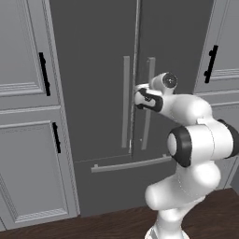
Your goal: Take the strawberry from the fridge and place it on top of the pancake, located on the dining counter.
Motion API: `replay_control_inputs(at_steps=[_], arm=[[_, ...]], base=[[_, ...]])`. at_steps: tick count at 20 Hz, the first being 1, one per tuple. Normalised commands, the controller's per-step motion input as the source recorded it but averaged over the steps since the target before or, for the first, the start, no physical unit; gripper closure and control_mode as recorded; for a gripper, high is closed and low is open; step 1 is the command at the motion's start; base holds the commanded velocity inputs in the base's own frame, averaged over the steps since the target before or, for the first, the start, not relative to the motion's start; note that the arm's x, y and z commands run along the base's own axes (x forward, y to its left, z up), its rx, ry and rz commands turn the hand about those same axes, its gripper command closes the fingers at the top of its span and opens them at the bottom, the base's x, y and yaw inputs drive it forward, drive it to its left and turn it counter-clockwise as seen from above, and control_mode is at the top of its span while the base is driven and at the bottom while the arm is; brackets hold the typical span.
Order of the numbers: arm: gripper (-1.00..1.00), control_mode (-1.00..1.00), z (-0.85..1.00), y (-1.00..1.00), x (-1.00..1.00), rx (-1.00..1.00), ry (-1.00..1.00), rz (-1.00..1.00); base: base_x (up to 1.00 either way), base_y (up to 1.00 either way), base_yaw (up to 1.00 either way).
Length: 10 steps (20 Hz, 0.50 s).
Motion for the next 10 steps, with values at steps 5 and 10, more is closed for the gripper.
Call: replay_control_inputs(at_steps=[5, 10], arm=[[1.00, -1.00, 0.00, -0.51, -1.00, 0.00, 0.00, 0.00], [1.00, -1.00, 0.00, -0.80, -1.00, 0.01, 0.00, 0.00]], base=[[0.00, 0.00, 0.00], [0.00, 0.00, 0.00]])
